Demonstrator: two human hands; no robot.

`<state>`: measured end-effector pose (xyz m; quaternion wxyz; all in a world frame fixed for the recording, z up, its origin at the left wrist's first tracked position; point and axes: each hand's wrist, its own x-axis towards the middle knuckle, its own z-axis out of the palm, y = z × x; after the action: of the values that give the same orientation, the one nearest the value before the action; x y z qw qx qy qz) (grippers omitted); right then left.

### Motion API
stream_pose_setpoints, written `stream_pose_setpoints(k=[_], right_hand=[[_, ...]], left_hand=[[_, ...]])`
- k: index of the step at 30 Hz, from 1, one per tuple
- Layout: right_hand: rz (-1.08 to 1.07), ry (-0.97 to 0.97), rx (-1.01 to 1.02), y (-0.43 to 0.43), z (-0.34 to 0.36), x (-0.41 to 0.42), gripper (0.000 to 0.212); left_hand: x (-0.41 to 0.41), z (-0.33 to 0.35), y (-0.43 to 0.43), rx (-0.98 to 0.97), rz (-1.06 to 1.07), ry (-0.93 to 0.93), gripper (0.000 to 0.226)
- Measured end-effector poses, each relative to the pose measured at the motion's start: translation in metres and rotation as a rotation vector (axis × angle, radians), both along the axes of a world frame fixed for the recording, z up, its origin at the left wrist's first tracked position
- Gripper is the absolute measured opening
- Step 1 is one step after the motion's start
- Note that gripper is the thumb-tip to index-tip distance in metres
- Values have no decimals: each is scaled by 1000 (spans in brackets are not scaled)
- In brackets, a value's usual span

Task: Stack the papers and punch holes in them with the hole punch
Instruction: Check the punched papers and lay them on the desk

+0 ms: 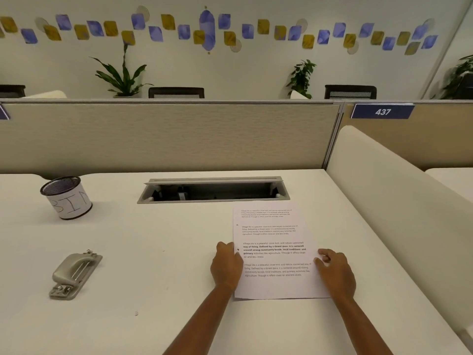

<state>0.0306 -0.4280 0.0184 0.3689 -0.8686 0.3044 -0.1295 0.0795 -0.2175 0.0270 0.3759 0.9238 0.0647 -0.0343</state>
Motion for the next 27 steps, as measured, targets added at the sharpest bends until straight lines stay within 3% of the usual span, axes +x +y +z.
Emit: stream_pose_setpoints(k=[10, 15, 20, 27], right_hand=[[25, -38, -44, 3, 3, -5, 30], [88, -146, -189, 29, 6, -16, 27], [298, -249, -151, 88, 8, -29, 13], [617, -156, -45, 184, 2, -44, 13]], left_hand=[[-16, -2, 8, 28, -6, -53, 35], [-35, -4, 32, 56, -43, -167, 41], [-51, -3, 73, 173, -30, -298, 39], [-68, 7, 159, 268, 43, -436, 34]])
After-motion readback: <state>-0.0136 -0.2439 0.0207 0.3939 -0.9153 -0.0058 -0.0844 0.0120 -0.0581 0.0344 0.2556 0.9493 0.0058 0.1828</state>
